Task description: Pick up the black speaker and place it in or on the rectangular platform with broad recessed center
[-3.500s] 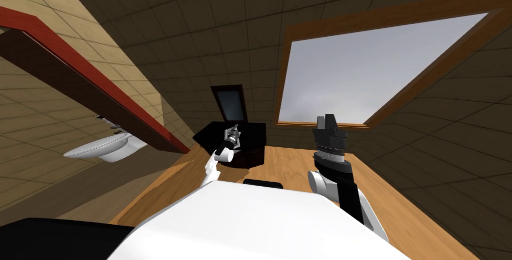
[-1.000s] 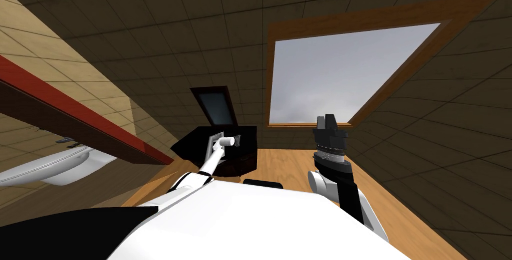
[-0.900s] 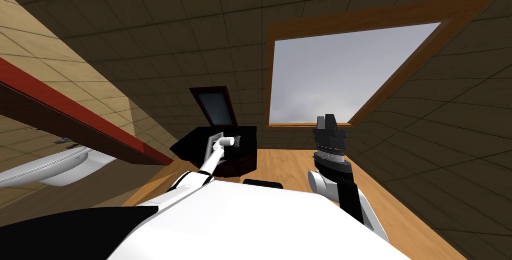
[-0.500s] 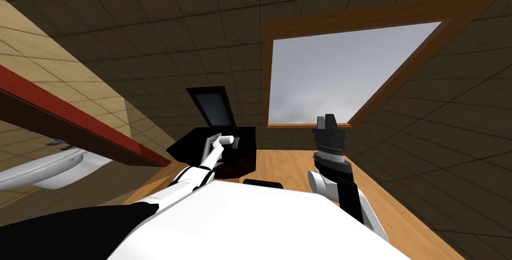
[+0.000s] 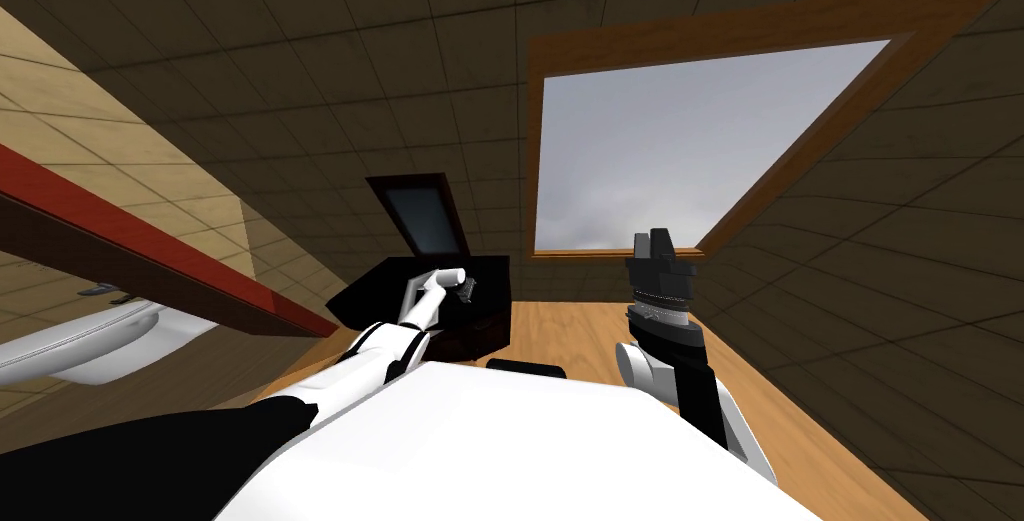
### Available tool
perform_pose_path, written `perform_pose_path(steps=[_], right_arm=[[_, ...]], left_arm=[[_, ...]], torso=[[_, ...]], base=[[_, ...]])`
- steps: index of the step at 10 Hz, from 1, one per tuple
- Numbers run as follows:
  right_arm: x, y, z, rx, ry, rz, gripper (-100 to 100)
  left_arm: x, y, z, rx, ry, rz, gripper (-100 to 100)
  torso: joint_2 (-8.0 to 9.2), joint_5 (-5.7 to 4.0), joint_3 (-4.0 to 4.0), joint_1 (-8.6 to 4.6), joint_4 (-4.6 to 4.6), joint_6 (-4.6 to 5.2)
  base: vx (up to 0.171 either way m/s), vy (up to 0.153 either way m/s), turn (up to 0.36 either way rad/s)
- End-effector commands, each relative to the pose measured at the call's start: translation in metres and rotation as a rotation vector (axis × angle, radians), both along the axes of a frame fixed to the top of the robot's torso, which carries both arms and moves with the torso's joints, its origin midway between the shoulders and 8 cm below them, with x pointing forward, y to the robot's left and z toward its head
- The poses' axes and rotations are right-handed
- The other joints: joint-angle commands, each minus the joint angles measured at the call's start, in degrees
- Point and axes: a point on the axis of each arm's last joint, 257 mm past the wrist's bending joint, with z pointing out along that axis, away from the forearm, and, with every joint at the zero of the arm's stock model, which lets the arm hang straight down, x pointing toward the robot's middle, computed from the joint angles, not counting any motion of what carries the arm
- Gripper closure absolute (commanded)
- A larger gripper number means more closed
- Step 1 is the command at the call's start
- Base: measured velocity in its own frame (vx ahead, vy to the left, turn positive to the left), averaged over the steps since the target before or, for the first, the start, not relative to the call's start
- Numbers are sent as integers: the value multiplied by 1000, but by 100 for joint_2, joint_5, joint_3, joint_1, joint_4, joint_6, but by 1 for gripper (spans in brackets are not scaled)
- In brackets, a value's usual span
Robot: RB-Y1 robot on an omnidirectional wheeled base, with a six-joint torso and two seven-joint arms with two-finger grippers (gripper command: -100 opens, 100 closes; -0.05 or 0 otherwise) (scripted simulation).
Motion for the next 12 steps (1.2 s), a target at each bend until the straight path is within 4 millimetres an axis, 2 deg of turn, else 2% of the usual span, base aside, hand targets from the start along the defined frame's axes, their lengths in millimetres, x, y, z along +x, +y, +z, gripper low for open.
perform_pose_path(steps=[1,3,5,6,12], right_arm=[[0,0,0,0,0,0,0],[0,0,0,0,0,0,0],[0,0,0,0,0,0,0],[0,0,0,0,0,0,0],[0,0,0,0,0,0,0]], left_arm=[[-9,6,-3,1,36,1,-100],[-23,21,-4,7,121,7,-100],[-36,29,-6,8,177,13,-100],[-36,29,-6,8,177,13,-100],[-74,72,1,25,343,50,-100]], torso=[[0,0,0,0,0,0],[0,0,0,3,0,0],[-1,1,-1,4,-1,0],[1,1,0,4,0,-1],[2,3,1,14,0,-1]], base=[[40,-18,1],[54,-21,4],[44,-15,5],[32,-11,5],[41,0,17]])
